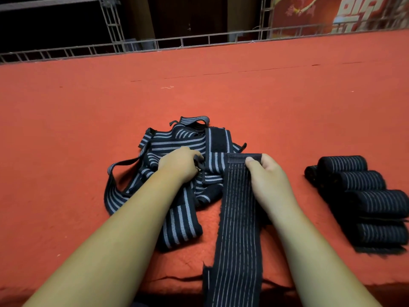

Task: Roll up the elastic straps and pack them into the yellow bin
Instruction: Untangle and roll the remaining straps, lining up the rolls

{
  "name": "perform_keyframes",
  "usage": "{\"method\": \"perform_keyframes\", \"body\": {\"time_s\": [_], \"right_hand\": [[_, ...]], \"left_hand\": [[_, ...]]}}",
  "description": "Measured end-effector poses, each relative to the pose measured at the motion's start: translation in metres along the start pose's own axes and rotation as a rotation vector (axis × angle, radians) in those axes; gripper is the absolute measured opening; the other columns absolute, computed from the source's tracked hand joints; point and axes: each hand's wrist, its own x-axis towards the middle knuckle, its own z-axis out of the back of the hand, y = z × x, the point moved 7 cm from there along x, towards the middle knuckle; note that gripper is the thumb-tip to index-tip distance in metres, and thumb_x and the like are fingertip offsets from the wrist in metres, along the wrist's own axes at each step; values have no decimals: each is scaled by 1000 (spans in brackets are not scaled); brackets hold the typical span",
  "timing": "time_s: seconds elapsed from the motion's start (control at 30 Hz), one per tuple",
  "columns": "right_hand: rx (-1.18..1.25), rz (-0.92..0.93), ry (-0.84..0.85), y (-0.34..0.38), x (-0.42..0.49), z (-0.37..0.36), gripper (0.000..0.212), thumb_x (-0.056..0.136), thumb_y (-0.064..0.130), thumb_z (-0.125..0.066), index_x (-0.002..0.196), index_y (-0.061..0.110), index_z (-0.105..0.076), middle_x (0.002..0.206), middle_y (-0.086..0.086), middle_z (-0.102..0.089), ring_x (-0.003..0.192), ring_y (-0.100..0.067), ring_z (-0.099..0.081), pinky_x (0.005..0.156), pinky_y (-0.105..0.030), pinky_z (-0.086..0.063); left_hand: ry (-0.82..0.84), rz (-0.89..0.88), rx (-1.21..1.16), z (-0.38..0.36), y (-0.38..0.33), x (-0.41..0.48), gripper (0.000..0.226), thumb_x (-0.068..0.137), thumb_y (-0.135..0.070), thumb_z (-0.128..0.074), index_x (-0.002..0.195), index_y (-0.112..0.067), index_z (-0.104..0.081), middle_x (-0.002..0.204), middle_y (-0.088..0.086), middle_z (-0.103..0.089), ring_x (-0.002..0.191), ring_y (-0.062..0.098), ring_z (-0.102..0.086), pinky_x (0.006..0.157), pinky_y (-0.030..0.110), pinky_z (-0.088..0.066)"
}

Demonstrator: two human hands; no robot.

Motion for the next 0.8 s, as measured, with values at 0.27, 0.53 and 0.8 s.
{"method": "perform_keyframes", "body": {"time_s": [0.27, 0.53, 0.8], "right_hand": [[4, -2, 10, 0, 0, 0, 33, 107, 36, -55, 94, 5, -56, 82, -1, -65, 74, -18, -56, 67, -39, -42], [-38, 28, 15, 2, 1, -1, 33, 106, 38, -55, 98, 8, -63, 93, -7, -75, 87, -26, -68, 81, -43, -53], [128, 105, 49, 32, -28, 1, 29, 105, 37, -56, 96, 10, -62, 94, -9, -75, 82, -19, -65, 79, -43, -51]], "left_hand": [[-132, 133, -147, 7, 7, -6, 33, 92, -12, -55, 99, -37, -76, 112, -6, -74, 110, 29, -67, 85, 38, -53], [-401, 195, -589, 65, 21, -13, 17, 113, -24, -42, 114, -17, -58, 106, 4, -63, 100, 32, -58, 84, 39, -41], [-610, 66, -588, 167, 6, -56, 10, 112, -32, -48, 106, -29, -56, 97, -4, -63, 107, 32, -63, 108, 54, -46]]}}
